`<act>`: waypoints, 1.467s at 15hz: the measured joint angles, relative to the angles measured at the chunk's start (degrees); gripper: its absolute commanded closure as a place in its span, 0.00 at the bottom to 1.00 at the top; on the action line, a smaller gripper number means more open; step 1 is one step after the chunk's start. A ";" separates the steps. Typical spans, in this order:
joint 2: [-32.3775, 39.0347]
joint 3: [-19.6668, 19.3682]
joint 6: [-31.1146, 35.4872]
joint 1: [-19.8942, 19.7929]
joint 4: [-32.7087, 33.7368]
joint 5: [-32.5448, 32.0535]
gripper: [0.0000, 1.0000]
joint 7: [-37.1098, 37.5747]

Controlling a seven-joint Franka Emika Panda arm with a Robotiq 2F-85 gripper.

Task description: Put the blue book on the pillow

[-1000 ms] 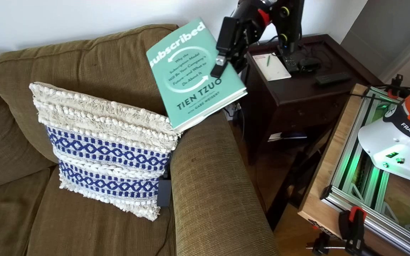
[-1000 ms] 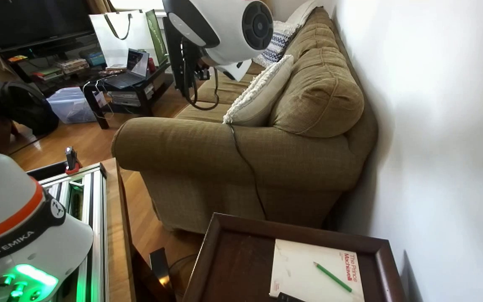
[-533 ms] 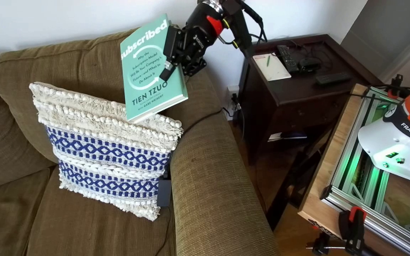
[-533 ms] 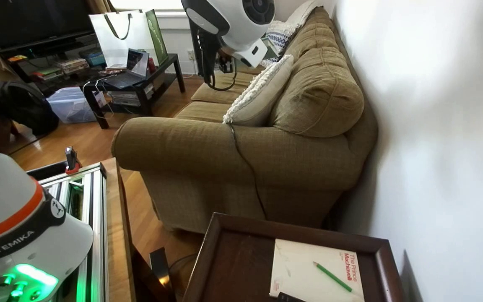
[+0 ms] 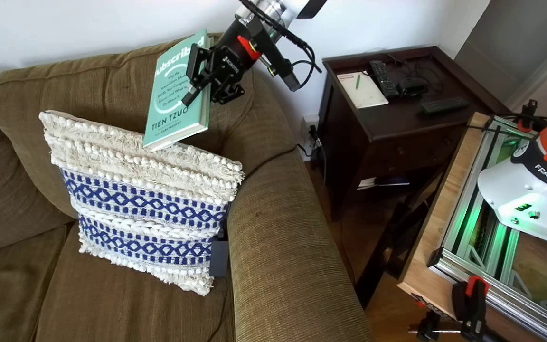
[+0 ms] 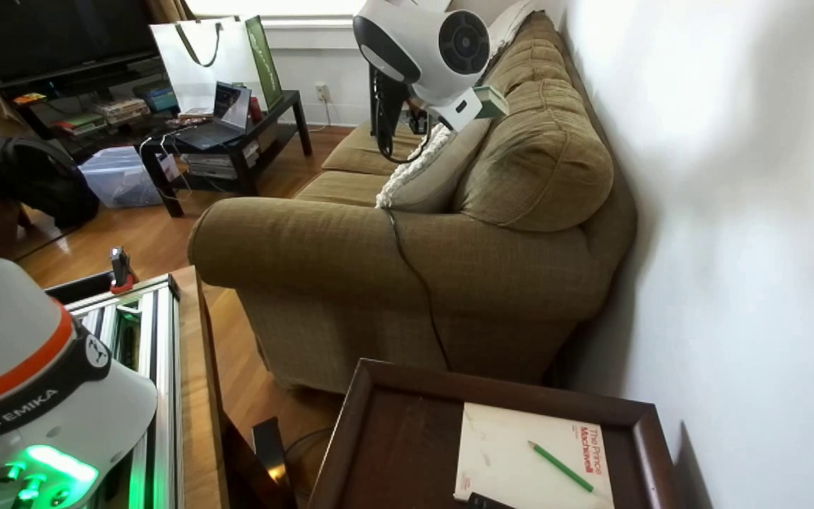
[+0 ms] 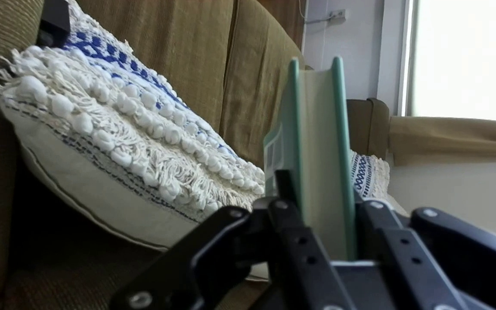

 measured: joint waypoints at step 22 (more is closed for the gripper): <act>16.99 -3.45 10.27 3.78 20.88 -10.74 0.00 -1.41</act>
